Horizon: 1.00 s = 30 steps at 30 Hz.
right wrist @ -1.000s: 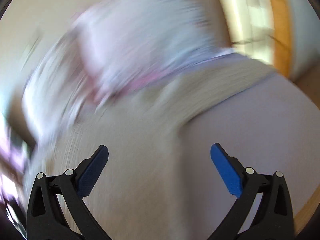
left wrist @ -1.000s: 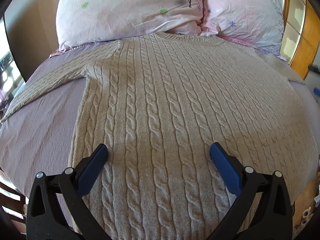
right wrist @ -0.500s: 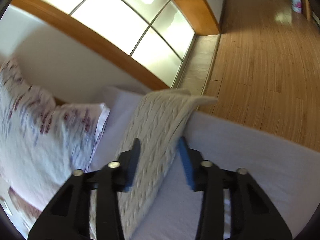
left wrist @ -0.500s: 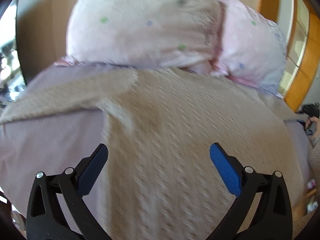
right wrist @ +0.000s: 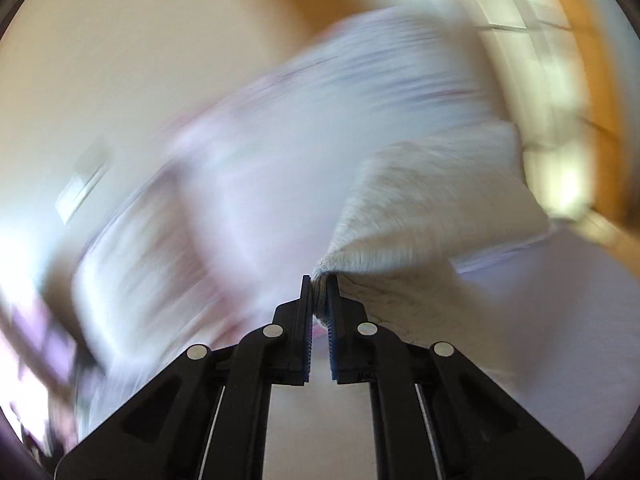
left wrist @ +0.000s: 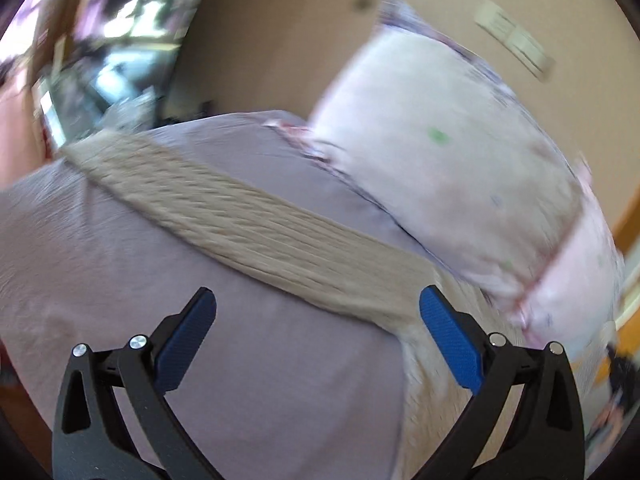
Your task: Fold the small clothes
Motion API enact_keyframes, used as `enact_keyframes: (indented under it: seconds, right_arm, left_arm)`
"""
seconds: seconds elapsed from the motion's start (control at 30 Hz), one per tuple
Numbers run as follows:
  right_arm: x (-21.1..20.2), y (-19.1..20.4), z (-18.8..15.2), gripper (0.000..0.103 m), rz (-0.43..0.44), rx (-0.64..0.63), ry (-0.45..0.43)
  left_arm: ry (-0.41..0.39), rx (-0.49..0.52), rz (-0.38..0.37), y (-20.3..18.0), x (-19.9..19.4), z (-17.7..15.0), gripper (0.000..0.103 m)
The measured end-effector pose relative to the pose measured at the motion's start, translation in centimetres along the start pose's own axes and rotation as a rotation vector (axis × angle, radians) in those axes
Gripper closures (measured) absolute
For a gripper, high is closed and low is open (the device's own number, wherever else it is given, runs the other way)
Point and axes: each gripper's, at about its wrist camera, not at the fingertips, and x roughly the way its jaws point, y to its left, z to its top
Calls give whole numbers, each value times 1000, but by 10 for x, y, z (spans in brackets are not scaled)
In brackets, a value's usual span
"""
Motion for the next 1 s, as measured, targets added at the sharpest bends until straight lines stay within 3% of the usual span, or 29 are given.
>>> enact_keyframes:
  seconds: [0.07, 0.1, 0.13, 0.2, 0.23, 0.33, 0.43, 0.6, 0.67, 0.7, 0.73, 0.83, 0.93, 1.0]
  right_arm:
    - [42, 64, -41, 80, 155, -105, 236]
    - [55, 86, -61, 64, 213, -123, 325]
    - [59, 98, -75, 57, 246, -127, 354]
    - [54, 106, -80, 50, 252, -140, 335]
    - [47, 106, -79, 40, 246, -141, 311]
    - [15, 78, -62, 25, 191, -98, 219]
    - [-19, 46, -55, 23, 120, -44, 173]
    - [-39, -2, -52, 22, 36, 38, 133]
    - [-49, -15, -56, 22, 15, 67, 115]
    - [-47, -18, -59, 22, 9, 74, 111]
    - [-50, -23, -59, 22, 4, 84, 107]
    - [-61, -37, -62, 22, -27, 103, 89]
    - [-71, -50, -63, 22, -67, 109, 63]
    - [-75, -58, -63, 22, -87, 123, 50]
  left_arm:
    - [-4, -82, 6, 17, 2, 8, 9]
    - [-1, -113, 1, 26, 4, 12, 14]
    - [2, -134, -4, 32, 4, 16, 23]
    - [20, -182, -7, 48, 8, 23, 25]
    - [27, -208, -7, 57, 10, 25, 25]
    - [52, -296, -8, 83, 18, 35, 29]
    - [63, -393, -21, 109, 26, 45, 40]
    - [58, -515, 6, 138, 36, 65, 53]
    - [62, -526, 20, 142, 40, 68, 72]
    - [73, -525, 43, 144, 45, 71, 80]
    - [85, -519, 57, 143, 48, 72, 97]
    - [60, -425, 36, 116, 45, 79, 97]
    - [52, -228, -125, 37, 36, 83, 98]
    - [76, -55, -284, -43, 32, 72, 98]
